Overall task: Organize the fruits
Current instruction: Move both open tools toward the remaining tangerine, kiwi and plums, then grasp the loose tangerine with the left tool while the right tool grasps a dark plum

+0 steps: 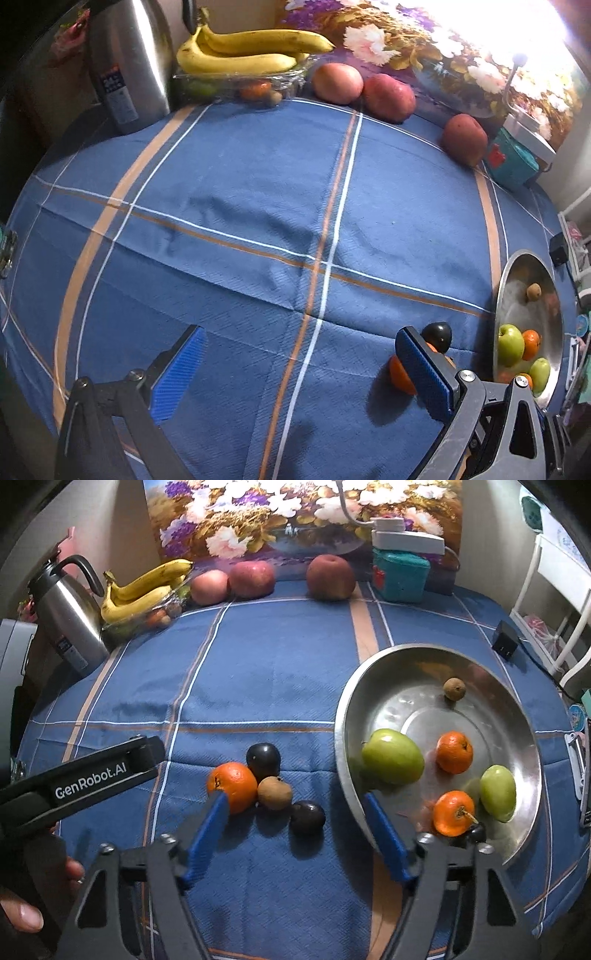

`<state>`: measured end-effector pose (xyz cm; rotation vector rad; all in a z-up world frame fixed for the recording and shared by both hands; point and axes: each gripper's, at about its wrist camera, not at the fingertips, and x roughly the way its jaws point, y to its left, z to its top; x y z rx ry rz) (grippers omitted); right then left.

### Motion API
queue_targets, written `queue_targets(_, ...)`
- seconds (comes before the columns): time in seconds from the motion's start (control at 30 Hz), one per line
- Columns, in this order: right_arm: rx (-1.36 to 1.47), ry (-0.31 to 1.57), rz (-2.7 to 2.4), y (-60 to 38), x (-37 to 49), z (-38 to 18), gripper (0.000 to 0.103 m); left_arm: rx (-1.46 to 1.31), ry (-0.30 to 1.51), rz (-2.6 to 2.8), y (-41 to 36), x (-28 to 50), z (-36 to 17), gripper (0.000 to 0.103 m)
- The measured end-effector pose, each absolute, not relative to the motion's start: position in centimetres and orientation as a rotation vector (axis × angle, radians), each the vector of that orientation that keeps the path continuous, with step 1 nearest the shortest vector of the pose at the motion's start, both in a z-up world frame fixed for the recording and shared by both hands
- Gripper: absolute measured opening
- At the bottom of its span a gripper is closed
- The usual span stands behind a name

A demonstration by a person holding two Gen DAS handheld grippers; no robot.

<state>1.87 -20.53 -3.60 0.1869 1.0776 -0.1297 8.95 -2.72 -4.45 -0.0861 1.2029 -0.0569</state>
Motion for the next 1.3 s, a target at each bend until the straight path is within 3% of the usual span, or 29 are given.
queue_targets(0.33, 0.204, 1.141, -0.116, -21.0, 2.4, -5.1, 0.049, -0.011, 1.244, -0.126, -4.8, 8.8, -5.3, 0.103)
queue_targets(1.3, 0.184, 1.224, -0.101, -20.7, 3.2, -7.2, 0.046, -0.108, 1.296, -0.301, -7.2, 9.1, -6.3, 0.1)
